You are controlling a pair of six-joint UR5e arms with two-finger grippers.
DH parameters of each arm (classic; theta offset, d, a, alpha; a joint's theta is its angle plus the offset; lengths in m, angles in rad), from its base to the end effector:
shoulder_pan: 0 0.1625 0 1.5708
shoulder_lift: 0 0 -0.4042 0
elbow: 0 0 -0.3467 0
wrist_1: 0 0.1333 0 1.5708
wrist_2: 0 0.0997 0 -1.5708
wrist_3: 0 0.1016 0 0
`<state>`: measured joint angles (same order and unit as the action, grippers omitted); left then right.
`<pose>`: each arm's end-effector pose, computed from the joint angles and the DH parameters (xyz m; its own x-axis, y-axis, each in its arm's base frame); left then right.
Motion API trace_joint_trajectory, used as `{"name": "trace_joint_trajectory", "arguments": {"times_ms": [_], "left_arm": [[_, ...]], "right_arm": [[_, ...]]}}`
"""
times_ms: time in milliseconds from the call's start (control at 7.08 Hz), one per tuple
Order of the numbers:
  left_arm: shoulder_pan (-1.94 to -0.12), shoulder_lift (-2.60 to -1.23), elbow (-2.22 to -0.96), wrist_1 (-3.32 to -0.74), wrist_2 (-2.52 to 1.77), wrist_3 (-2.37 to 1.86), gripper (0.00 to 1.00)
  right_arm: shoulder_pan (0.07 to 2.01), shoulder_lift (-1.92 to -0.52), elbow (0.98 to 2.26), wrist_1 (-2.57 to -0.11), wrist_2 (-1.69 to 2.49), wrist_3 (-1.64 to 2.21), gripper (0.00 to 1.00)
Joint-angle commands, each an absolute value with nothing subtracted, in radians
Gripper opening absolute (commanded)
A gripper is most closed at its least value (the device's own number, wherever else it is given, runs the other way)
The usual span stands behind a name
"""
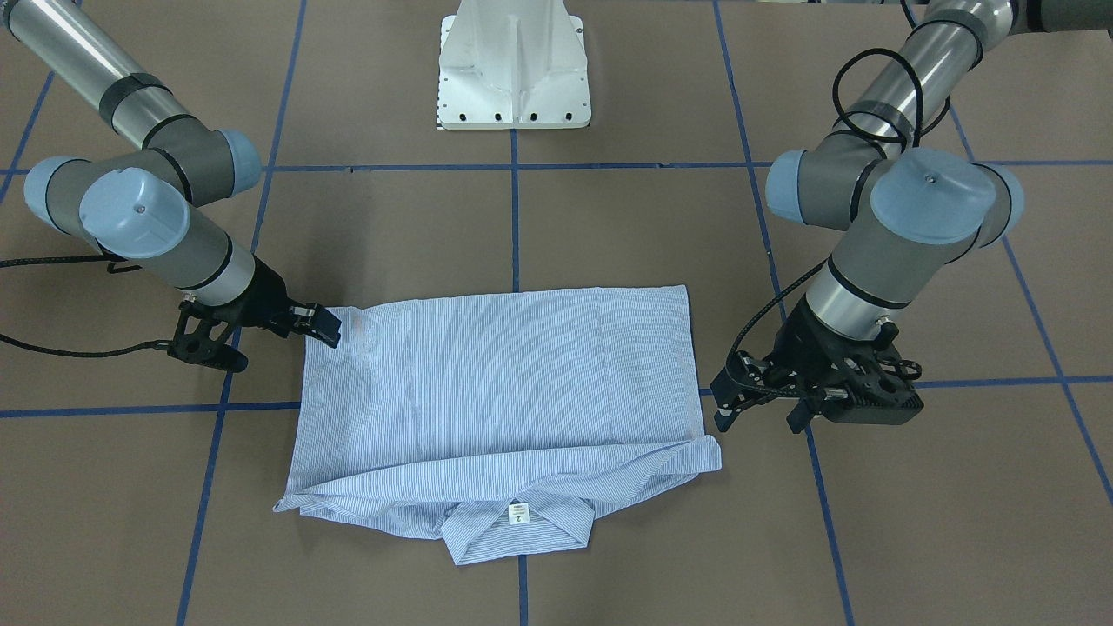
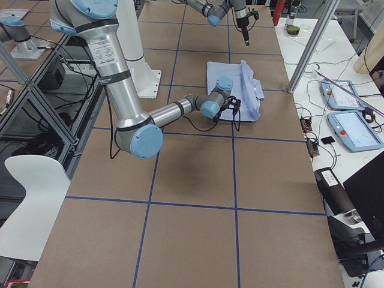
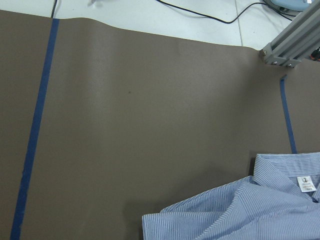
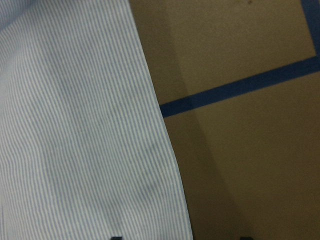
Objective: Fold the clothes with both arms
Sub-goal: 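Lower the right gripper to the folded shirt's corner nearest it and grasp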
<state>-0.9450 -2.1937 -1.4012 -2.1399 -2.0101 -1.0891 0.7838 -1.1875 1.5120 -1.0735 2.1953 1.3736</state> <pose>0.3241 -0.6022 0.3018 0.5120 0.0074 -0.8590 0.3202 0.9262 0.1989 -0.3785 -0.4816 0.4099 0.5257 0.2996 0.7962 -0.1697 0.9541 -0.2469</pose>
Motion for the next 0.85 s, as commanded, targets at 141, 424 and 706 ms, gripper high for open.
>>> {"name": "trace_joint_trajectory", "arguments": {"times_ms": [141,424,706], "left_arm": [[-0.945,-2.192,-1.402,-2.140,-2.008,-1.089,0.99],[-0.946,-2.192,-1.402,-2.140,-2.008,-1.089,0.99],[-0.953,-2.192,-1.404,-2.140,-2.008,-1.089,0.99]], "right_arm": [[0.773,-1.187,1.522,-1.071,2.162,1.374,0.00],[0.778,-1.199,1.575,-1.074,2.183,1.374,0.00],[0.778,-1.332,1.734,-1.046,2.218,1.370,0.00]]}}
